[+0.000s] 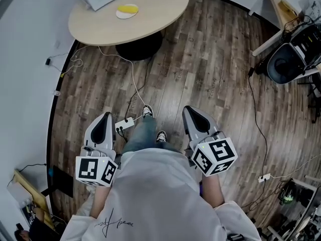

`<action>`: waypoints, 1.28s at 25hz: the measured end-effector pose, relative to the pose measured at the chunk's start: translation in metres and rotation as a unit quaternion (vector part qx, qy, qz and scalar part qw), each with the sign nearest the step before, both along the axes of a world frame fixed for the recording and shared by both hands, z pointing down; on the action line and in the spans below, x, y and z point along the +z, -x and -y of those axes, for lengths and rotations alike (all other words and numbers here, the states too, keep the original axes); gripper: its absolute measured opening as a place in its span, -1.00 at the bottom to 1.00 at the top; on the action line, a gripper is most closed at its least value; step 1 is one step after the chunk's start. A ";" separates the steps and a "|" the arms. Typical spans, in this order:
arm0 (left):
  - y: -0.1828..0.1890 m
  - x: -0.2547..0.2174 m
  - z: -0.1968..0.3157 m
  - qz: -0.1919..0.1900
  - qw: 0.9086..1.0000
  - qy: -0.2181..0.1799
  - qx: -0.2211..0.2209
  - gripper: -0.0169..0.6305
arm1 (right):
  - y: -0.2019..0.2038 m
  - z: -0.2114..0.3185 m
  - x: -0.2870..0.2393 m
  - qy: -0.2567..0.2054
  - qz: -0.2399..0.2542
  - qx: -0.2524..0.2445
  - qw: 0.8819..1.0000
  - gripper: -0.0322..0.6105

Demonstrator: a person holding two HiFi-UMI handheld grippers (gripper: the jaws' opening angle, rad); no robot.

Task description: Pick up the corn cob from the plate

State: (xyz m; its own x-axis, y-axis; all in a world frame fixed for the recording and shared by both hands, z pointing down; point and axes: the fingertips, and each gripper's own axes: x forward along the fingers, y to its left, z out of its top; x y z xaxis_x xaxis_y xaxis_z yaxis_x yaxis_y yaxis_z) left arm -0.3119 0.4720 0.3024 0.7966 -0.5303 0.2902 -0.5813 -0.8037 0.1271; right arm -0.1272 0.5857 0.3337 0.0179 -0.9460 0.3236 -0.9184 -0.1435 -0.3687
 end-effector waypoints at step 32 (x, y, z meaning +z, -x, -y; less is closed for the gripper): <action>-0.113 0.011 0.242 -0.017 0.999 0.036 0.004 -0.96 | -0.094 0.249 -0.008 0.023 -0.012 -0.032 0.999 -0.86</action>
State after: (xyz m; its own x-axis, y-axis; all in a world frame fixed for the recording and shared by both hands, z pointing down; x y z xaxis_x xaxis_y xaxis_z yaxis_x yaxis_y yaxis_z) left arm -0.1988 0.2303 0.3132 0.8104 -0.5029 0.3006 -0.5698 -0.7960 0.2044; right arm -0.0336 0.3363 0.3260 -0.0345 -0.9294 0.3675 -0.9350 -0.0998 -0.3403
